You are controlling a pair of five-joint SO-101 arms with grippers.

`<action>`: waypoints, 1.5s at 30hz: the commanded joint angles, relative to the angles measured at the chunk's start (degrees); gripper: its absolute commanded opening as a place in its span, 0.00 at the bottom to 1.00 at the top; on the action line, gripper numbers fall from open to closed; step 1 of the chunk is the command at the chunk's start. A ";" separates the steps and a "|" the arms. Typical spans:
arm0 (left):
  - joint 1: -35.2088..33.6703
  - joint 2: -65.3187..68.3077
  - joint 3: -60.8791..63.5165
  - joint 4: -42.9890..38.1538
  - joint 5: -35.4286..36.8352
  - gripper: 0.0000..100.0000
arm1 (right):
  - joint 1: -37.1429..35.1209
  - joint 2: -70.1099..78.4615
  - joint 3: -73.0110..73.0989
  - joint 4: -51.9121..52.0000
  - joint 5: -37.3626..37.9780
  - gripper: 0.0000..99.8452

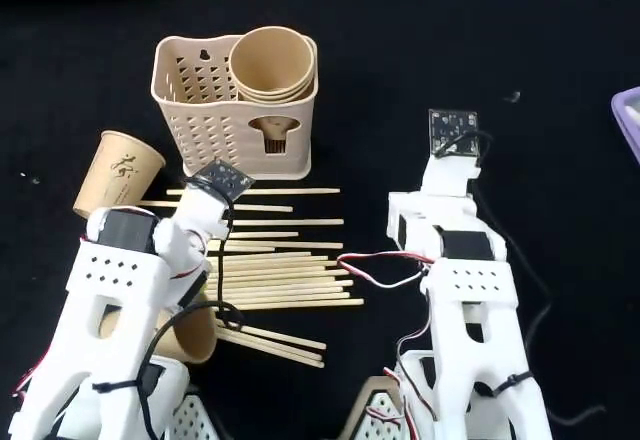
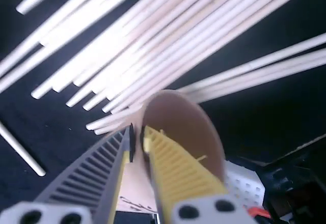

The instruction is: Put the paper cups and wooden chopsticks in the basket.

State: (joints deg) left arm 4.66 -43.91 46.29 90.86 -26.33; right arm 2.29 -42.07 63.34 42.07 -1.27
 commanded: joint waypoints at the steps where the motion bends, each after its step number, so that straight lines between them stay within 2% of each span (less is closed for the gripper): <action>1: -1.71 -0.53 -9.27 5.27 0.18 0.03 | 0.88 -1.80 -0.31 -1.05 -0.53 0.20; 4: -4.62 -0.53 -17.71 10.20 0.00 0.03 | 0.88 -1.80 -0.40 -1.05 -0.53 0.20; 8: -11.56 -0.18 -28.00 9.85 0.00 0.03 | 0.79 -1.80 -0.40 -1.05 -0.53 0.20; 11: -13.49 -0.44 -36.35 9.49 1.32 0.03 | 0.70 -1.80 -0.40 -1.14 -0.53 0.20; 18: -13.32 -0.44 -57.54 9.05 22.68 0.03 | 0.62 -1.80 -0.31 -1.14 -0.62 0.20; 21: -13.32 -0.44 -62.99 2.46 31.91 0.03 | 0.62 -1.80 -0.22 -1.14 -0.62 0.20; 26: -12.97 0.97 -60.18 -12.13 49.32 0.03 | 0.62 -1.80 -0.13 -1.14 -0.62 0.20; 29: -7.34 2.90 -53.93 -24.18 55.47 0.03 | 0.62 -1.80 0.48 -1.23 -0.62 0.20; 31: -4.62 4.48 -50.07 -30.77 57.23 0.03 | 0.62 -1.80 0.66 -1.76 -0.62 0.20; 34: -0.04 6.59 -46.73 -36.40 59.08 0.03 | 0.62 -1.80 0.75 -1.93 -0.62 0.20; 37: 2.15 8.44 -46.46 -38.59 59.25 0.03 | 0.62 -1.80 0.75 -1.93 -0.62 0.20; 45: 2.24 12.84 -45.93 -42.29 59.08 0.03 | 0.62 -1.80 0.75 -1.93 -0.62 0.20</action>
State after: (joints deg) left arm 6.15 -32.66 0.66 50.33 32.48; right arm 2.29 -42.07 64.31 41.36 -1.27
